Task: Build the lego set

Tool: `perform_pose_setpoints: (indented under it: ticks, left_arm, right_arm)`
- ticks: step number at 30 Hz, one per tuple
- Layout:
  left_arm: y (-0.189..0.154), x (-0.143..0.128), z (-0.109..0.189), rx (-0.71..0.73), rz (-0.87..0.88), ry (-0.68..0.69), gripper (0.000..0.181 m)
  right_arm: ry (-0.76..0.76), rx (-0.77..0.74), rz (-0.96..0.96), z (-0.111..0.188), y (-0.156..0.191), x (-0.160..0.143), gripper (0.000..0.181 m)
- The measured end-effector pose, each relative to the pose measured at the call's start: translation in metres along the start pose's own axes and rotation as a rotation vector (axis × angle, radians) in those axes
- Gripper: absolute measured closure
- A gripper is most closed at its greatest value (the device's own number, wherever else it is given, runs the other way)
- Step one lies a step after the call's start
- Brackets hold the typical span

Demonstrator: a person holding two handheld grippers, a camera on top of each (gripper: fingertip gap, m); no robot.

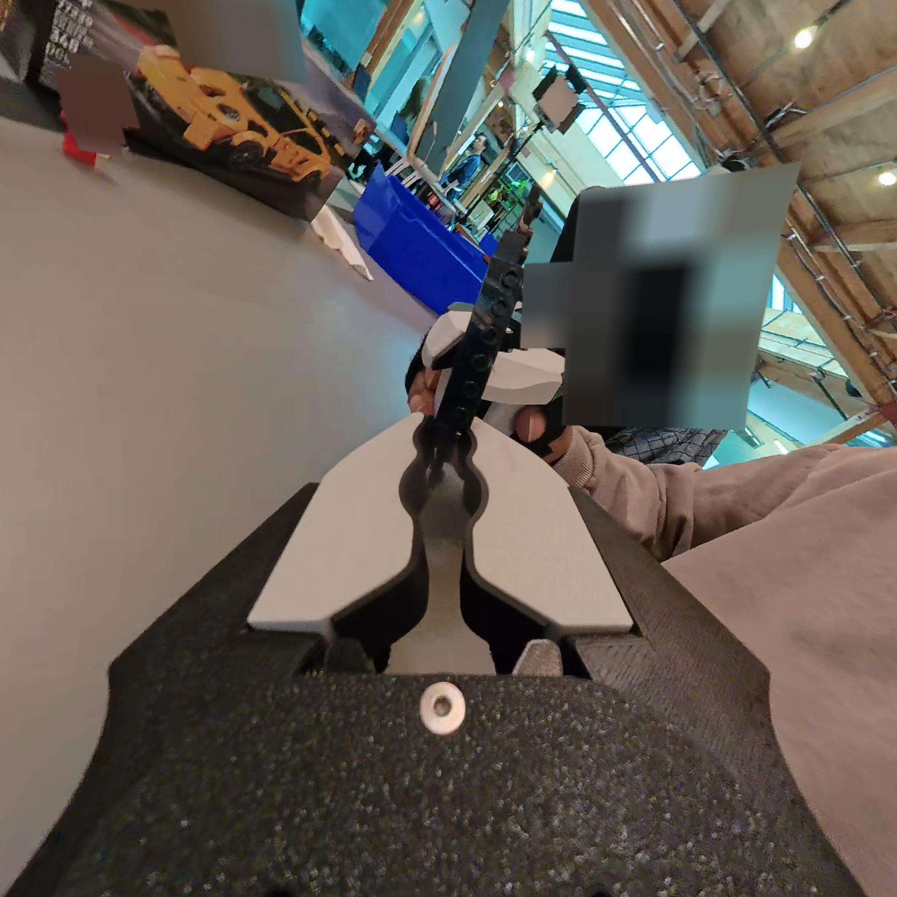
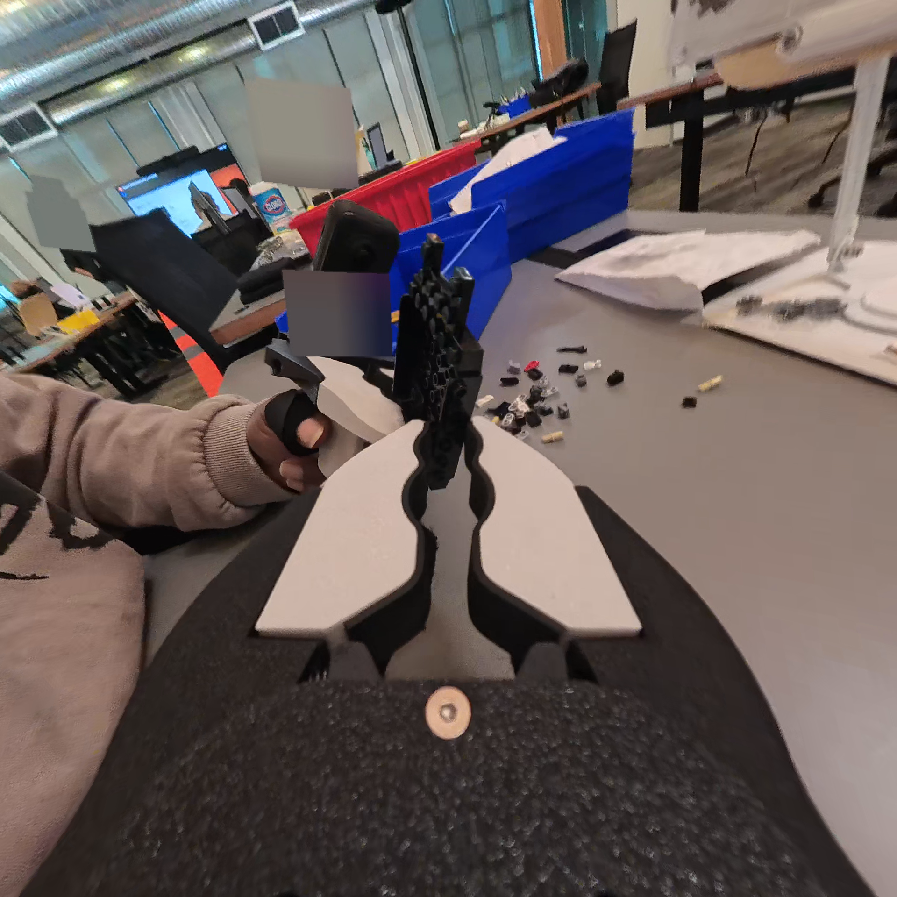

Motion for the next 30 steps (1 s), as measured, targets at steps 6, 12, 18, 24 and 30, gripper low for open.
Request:
perform_pose_setpoints:
  ticks: [6, 12, 18, 24, 30]
  left_arm:
    - [-0.007, 0.0, 0.0, -0.019, -0.05, -0.021, 0.172]
    - [-0.01, -0.001, -0.001, 0.064, -0.13, 0.012, 0.172]
    - [-0.009, 0.003, -0.004, 0.086, -0.138, 0.016, 0.171]
    - [-0.008, -0.002, -0.012, 0.084, -0.105, 0.036, 0.172]
    - [-0.003, -0.001, -0.013, 0.095, -0.072, 0.049, 0.171]
  right_arm:
    - [-0.008, 0.069, -0.031, 0.002, 0.003, 0.003, 0.159]
    - [0.023, 0.042, -0.049, 0.004, 0.001, 0.0, 0.169]
    - [-0.007, 0.036, -0.068, 0.005, -0.001, 0.002, 0.168]
    - [0.005, 0.032, -0.119, 0.007, -0.008, -0.002, 0.167]
    - [0.038, 0.014, -0.075, 0.007, -0.01, -0.002, 0.168]
Point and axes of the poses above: each gripper's, where its closed fingertips meet, z back along the fingers, x out of its top, y = z × x across the jaws, the point moved 6 cm from there along z, back along the fingers, and after that the axes turned 8 degrees about x, right-handed, at the moved point
